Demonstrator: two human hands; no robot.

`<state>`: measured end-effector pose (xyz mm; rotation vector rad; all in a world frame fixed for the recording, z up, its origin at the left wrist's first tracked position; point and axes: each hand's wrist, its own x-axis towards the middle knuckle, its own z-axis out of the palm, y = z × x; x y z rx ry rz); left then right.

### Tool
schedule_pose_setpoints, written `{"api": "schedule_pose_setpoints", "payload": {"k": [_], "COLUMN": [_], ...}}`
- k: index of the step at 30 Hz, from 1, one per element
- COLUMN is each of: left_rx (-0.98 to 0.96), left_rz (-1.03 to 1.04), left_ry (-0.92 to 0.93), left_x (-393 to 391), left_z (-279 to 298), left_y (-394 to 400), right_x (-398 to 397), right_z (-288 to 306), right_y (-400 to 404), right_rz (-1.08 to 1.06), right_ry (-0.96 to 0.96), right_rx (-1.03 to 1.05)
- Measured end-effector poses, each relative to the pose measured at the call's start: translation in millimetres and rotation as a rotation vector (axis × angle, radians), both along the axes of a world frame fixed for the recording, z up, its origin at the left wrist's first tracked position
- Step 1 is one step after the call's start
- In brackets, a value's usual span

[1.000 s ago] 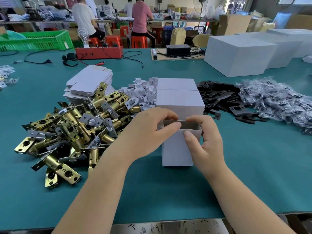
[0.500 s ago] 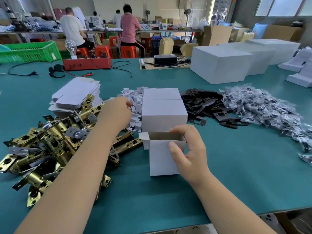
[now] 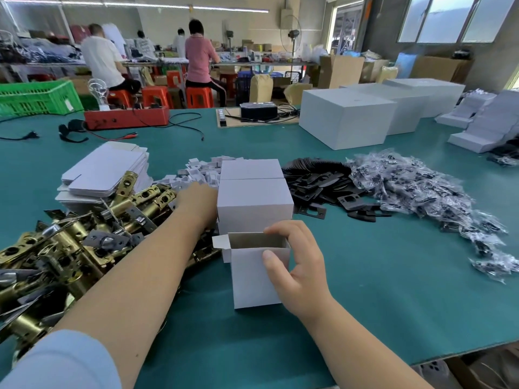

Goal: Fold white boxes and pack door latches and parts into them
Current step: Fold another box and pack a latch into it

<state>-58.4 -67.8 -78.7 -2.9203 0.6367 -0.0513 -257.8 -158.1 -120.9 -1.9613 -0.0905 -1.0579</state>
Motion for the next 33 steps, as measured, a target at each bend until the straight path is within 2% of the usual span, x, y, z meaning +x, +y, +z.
{"api": "schedule_pose_setpoints", "payload": {"k": [2, 6, 12, 20, 26, 33], "left_rx": [0.016, -0.118, -0.083, -0.218, -0.141, -0.046], "left_rz": [0.002, 0.032, -0.025, -0.036, -0.072, -0.074], "left_ry": [-0.017, -0.066, -0.064, -0.082, -0.03, -0.182], "left_x": [0, 2, 12, 17, 19, 22], "left_z": [0, -3, -6, -9, -14, -29], "left_y": [-3, -7, -7, -6, -5, -4], "right_x": [0, 0, 1, 1, 0, 1], "right_z": [0, 1, 1, -1, 0, -1], "right_y": [0, 0, 0, 0, 0, 0], "right_rz": [0.0, -0.001, -0.003, 0.001, 0.005, -0.005], "right_ry": [-0.003, -0.005, 0.005, 0.001, 0.004, -0.01], "right_rx": [-0.006, -0.01, -0.002, 0.0, 0.006, 0.001]}}
